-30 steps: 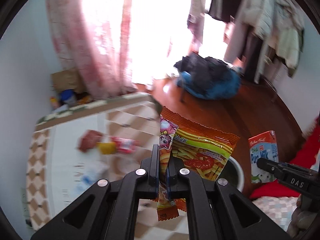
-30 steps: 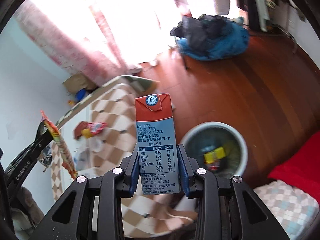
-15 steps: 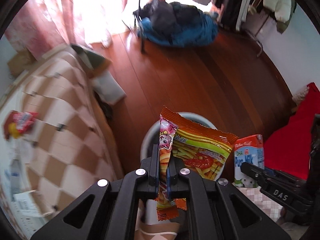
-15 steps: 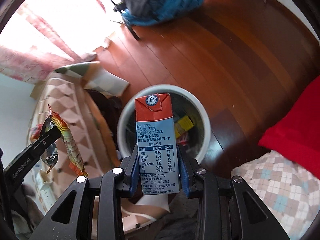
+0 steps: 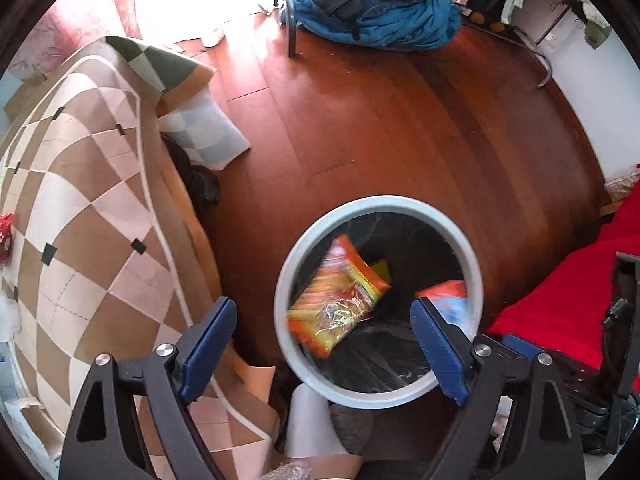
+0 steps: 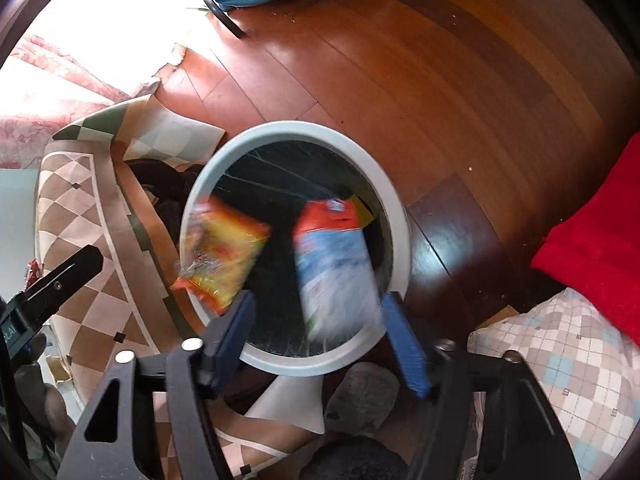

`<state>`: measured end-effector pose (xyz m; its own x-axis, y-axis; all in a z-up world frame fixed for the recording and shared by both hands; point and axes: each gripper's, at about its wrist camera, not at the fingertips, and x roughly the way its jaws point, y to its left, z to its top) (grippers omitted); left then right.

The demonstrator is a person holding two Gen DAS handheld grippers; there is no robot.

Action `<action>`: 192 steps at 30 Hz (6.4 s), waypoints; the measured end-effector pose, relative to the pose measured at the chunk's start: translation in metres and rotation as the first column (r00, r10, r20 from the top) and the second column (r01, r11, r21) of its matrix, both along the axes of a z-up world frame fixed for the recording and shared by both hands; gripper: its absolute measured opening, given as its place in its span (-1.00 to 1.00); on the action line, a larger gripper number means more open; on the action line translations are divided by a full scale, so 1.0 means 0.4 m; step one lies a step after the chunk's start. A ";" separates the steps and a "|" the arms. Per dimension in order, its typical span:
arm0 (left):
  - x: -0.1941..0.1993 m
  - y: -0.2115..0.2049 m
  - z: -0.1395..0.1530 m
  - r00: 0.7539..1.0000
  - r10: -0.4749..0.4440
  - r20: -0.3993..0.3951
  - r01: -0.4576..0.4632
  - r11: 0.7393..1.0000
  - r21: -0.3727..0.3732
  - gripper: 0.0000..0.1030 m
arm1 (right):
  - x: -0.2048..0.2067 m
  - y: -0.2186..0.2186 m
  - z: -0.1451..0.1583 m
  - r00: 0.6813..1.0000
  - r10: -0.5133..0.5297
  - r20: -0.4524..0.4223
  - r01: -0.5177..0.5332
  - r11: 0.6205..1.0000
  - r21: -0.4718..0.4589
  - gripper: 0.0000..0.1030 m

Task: Collect trash
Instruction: 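Open both tools to drop the snack bag and carton into the bin, then grasp the white oligopeptides box with the left tool while the right tool grasps the barcode box, then carry both white boxes over the white bin with both tools, then open both tools to drop the white boxes into the bin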

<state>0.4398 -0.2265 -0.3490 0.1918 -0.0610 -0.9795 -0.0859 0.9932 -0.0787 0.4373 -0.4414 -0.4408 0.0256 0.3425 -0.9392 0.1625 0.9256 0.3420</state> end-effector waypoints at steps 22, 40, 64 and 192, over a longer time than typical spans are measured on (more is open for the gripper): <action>-0.141 0.017 0.125 0.995 -0.021 0.095 0.008 0.990 0.142 0.92 | -0.103 0.039 0.174 0.991 0.114 0.064 -0.095 0.967 -0.235 1.00; -0.297 0.076 0.380 0.965 -0.006 0.262 -0.024 0.994 0.109 0.92 | -0.231 0.066 0.510 0.951 0.062 0.304 -0.005 0.983 -0.186 1.00; -0.724 0.826 0.081 0.865 0.496 0.071 -0.494 0.820 0.289 0.92 | -0.340 1.101 0.438 0.439 0.894 0.087 -0.815 0.437 -0.381 1.00; -0.176 0.035 0.144 0.998 0.037 0.059 -0.039 0.998 0.040 0.92 | -0.097 0.052 0.252 0.982 0.127 0.138 -0.095 0.971 -0.219 1.00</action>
<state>0.3692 -0.2124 -0.2914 0.2495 -0.0124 -0.9683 -0.1202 0.9918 -0.0437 0.3984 -0.4206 -0.3398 0.1446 0.1462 -0.9786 0.0169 0.9885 0.1501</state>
